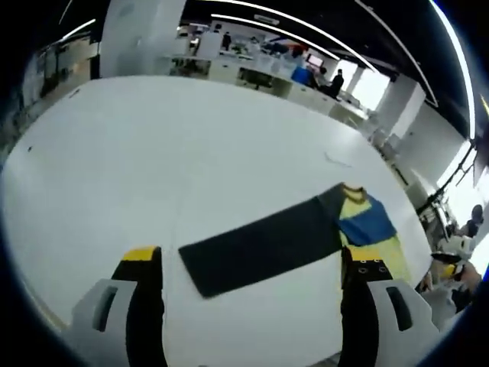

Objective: Fold the garment on the visible template until the final outline fits inside the template.

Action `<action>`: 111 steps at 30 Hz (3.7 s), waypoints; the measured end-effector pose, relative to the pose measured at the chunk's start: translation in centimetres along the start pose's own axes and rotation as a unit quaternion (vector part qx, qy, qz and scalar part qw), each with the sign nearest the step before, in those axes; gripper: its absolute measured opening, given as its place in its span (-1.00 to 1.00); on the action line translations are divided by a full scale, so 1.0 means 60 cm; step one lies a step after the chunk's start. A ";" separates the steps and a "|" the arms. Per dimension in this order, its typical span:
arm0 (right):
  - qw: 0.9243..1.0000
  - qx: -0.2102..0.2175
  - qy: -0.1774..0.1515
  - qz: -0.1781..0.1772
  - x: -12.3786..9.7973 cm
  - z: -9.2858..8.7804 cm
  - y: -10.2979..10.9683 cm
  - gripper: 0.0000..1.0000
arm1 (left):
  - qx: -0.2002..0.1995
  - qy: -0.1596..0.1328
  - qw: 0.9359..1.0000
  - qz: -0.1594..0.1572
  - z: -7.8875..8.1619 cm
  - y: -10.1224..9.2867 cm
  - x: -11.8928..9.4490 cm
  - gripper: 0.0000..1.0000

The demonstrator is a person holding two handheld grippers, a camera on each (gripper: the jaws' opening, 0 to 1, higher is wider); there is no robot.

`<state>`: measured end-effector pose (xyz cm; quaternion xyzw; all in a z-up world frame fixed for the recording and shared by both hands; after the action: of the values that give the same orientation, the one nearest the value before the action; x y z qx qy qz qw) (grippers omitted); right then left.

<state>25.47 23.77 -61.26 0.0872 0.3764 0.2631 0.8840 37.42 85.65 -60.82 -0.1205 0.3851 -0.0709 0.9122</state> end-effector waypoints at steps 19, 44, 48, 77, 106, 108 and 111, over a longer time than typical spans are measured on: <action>1.000 0.008 0.020 0.000 0.036 0.007 -0.005 0.99 | 0.014 0.023 1.000 0.016 -0.022 0.042 0.062 0.71; 0.999 0.013 0.038 -0.007 0.049 0.003 -0.001 0.99 | 0.008 0.011 0.999 0.039 -0.058 0.095 0.108 0.20; 0.999 0.014 0.039 -0.007 0.050 0.004 0.001 0.99 | 0.010 0.010 0.999 0.041 -0.061 0.099 0.115 0.14; 0.999 0.021 0.045 -0.012 0.056 0.001 -0.007 0.99 | 0.004 0.002 0.998 0.070 -0.068 0.125 0.141 -0.34; 0.999 0.022 0.045 -0.015 0.058 0.001 -0.006 0.99 | 0.001 -0.009 0.997 0.078 -0.071 0.138 0.141 -0.69; 0.999 0.022 0.045 -0.015 0.057 0.000 -0.006 0.99 | -0.002 -0.011 0.997 0.079 -0.071 0.140 0.141 -0.75; 0.999 0.023 0.043 -0.017 0.055 0.000 -0.006 0.99 | -0.004 -0.023 0.997 0.077 -0.070 0.142 0.139 -0.95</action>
<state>27.53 25.22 -63.44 0.0901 0.4216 0.2430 0.8690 40.47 91.27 -71.72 -0.0955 0.3728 0.0041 0.9230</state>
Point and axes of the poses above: the point that each gripper's makers call its tool centre point, and the gripper's own axes: x roughly forward along the fingers, y roughly to its left, z roughly out of its top, the point moved 6 cm from there along -x, roughly backward along the fingers
